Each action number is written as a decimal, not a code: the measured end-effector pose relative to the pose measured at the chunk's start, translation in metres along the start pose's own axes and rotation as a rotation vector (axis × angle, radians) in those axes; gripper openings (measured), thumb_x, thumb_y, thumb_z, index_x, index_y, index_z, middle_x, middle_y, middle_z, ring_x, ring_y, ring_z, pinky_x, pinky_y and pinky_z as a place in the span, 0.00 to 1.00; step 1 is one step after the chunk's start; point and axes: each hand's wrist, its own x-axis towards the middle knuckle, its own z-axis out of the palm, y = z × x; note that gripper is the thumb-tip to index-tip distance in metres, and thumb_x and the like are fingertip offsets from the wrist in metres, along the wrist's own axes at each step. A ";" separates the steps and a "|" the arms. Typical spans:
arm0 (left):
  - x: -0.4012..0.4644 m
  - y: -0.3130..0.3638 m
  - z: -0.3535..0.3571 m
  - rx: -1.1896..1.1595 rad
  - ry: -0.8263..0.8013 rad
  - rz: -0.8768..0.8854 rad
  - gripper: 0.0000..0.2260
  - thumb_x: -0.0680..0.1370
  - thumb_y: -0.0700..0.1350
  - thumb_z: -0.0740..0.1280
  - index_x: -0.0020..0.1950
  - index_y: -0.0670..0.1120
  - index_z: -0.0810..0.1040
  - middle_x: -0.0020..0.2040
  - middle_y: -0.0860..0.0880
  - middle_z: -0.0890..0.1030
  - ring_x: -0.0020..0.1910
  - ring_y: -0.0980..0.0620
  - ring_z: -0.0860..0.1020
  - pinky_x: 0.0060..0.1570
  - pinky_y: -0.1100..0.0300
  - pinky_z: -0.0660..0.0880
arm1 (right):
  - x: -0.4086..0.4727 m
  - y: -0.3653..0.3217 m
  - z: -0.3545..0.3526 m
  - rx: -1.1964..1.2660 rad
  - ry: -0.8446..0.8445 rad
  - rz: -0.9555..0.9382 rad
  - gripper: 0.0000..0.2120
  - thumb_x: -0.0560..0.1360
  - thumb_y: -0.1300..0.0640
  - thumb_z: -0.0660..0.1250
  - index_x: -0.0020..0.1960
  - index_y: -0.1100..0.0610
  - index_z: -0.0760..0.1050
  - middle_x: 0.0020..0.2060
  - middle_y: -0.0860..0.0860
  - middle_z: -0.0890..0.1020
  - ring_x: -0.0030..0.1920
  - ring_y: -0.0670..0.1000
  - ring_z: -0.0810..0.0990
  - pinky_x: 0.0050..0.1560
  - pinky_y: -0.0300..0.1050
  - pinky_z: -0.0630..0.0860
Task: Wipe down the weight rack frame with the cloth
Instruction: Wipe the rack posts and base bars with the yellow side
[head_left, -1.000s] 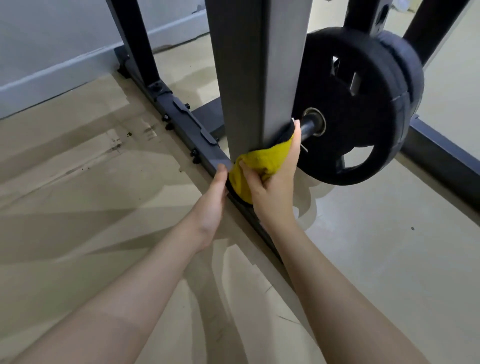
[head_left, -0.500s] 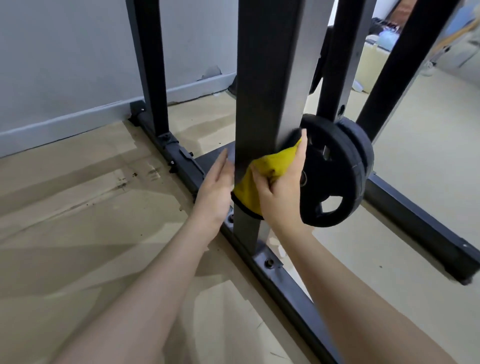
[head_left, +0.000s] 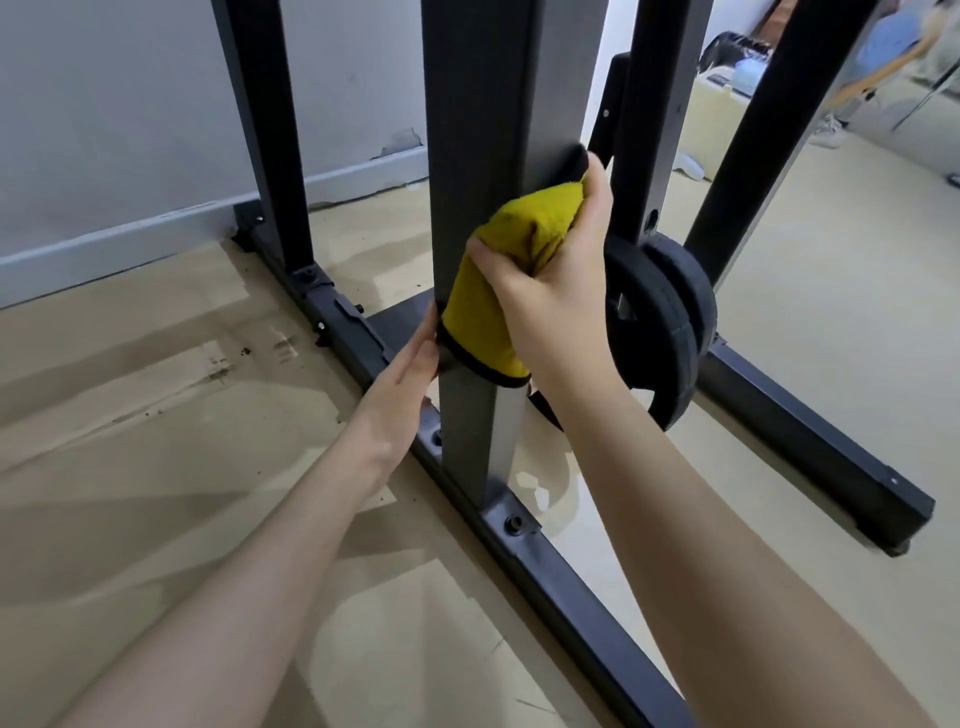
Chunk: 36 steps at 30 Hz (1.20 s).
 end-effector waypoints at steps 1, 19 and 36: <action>0.000 0.004 -0.002 0.006 0.021 -0.021 0.14 0.80 0.58 0.54 0.66 0.68 0.65 0.63 0.63 0.72 0.67 0.57 0.70 0.70 0.54 0.64 | 0.003 -0.001 0.001 -0.002 0.011 -0.015 0.43 0.69 0.63 0.74 0.75 0.58 0.50 0.58 0.32 0.61 0.62 0.39 0.62 0.63 0.25 0.60; -0.011 0.118 0.036 0.483 0.312 0.556 0.29 0.80 0.47 0.60 0.72 0.62 0.45 0.78 0.53 0.47 0.71 0.68 0.47 0.69 0.74 0.50 | 0.001 0.032 -0.030 0.033 -0.071 0.252 0.24 0.80 0.51 0.58 0.74 0.53 0.59 0.64 0.48 0.67 0.64 0.47 0.67 0.70 0.49 0.64; -0.014 0.123 0.064 0.395 0.429 0.460 0.32 0.80 0.33 0.59 0.74 0.56 0.48 0.70 0.64 0.62 0.69 0.67 0.63 0.66 0.69 0.64 | 0.056 -0.009 -0.039 0.391 -0.547 -0.139 0.46 0.62 0.65 0.54 0.76 0.48 0.42 0.67 0.35 0.57 0.65 0.29 0.59 0.59 0.22 0.57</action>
